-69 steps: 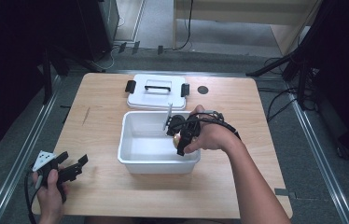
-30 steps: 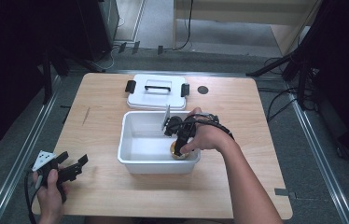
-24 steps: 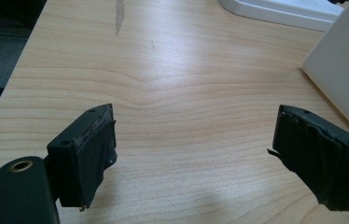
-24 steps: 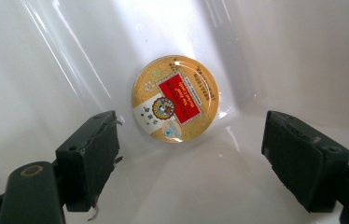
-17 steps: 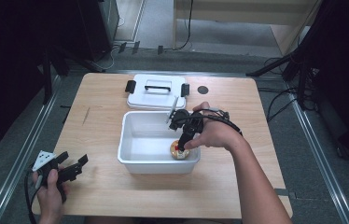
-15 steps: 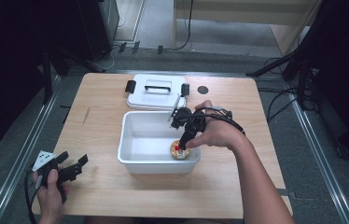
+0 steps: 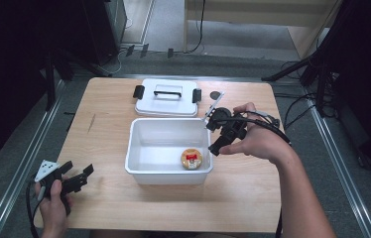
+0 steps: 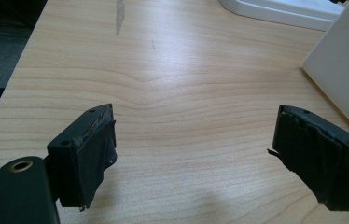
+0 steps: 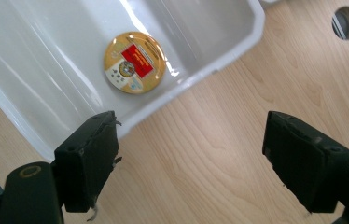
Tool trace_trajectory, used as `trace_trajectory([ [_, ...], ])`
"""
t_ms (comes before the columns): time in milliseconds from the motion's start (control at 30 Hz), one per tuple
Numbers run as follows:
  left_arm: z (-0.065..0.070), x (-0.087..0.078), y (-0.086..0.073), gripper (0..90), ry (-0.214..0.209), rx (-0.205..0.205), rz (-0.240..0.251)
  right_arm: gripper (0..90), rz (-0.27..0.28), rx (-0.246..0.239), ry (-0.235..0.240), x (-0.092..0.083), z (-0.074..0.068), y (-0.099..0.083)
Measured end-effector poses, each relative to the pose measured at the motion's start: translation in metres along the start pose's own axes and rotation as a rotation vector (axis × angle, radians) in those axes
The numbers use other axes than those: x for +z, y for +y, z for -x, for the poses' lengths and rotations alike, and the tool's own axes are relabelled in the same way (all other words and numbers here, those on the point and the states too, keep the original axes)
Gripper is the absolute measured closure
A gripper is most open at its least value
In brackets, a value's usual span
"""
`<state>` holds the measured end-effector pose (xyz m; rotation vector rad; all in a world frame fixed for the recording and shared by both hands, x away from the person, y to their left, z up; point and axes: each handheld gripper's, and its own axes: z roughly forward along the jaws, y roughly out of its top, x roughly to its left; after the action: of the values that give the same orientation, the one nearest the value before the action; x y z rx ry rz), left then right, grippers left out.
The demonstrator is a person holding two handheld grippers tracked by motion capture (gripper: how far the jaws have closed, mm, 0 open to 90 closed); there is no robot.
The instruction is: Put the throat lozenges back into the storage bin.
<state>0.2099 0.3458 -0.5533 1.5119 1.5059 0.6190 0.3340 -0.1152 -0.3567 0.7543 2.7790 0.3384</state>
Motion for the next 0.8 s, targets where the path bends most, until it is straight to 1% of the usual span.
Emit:
trace_trajectory([
  [33,0.000,0.000,0.000,14.0,0.000,0.000,0.000,18.1,0.002,0.021,-0.004,-0.001,0.003,-0.007],
  [67,0.000,0.000,0.000,14.0,0.000,0.000,0.000,18.1,0.002,0.021,-0.004,-0.001,0.003,-0.007],
  [133,0.000,0.000,0.000,14.0,0.000,0.000,0.000,18.0,0.003,0.043,-0.009,-0.001,0.006,-0.014],
  [167,0.000,0.000,0.000,14.0,0.000,0.000,0.000,15.5,0.000,0.065,-0.010,0.001,0.008,-0.021],
  [200,0.000,0.000,0.000,14.0,0.001,-0.001,0.001,15.5,0.000,0.065,-0.010,0.001,0.008,-0.021],
  [233,0.000,0.000,0.000,14.0,0.000,0.001,-0.001,14.9,-0.002,0.075,-0.014,0.002,0.009,-0.024],
  [300,0.000,0.000,0.000,14.0,0.001,0.000,-0.002,13.5,-0.007,0.111,-0.024,0.006,0.012,-0.032],
  [333,0.000,0.000,0.000,14.0,0.000,-0.002,0.001,12.5,-0.001,0.139,-0.040,0.009,0.015,-0.039],
  [367,0.000,0.000,0.000,14.0,0.000,0.000,0.001,12.5,-0.001,0.139,-0.040,0.009,0.015,-0.039],
  [433,0.000,0.000,0.000,14.0,0.001,0.002,-0.001,7.7,0.007,0.171,-0.046,0.012,0.018,-0.047],
  [500,0.000,0.000,0.000,14.0,0.000,-0.001,-0.001,1.8,0.006,0.202,-0.030,0.016,0.020,-0.055],
  [533,0.000,0.000,0.000,14.0,0.000,-0.001,-0.001,0.5,0.005,0.217,-0.026,0.019,0.021,-0.059],
  [633,0.000,0.000,0.000,14.0,0.000,0.002,-0.002,0.0,0.012,0.245,-0.036,0.026,0.024,-0.073],
  [667,0.000,0.000,0.000,14.0,0.000,0.003,-0.002,0.0,0.023,0.278,-0.038,0.029,0.025,-0.080],
  [700,0.000,0.000,0.000,14.0,0.000,0.003,-0.003,0.0,0.023,0.278,-0.038,0.029,0.025,-0.080],
  [800,0.000,0.000,0.000,14.0,0.000,0.001,-0.002,0.0,0.046,0.324,-0.046,0.035,0.027,-0.096],
])
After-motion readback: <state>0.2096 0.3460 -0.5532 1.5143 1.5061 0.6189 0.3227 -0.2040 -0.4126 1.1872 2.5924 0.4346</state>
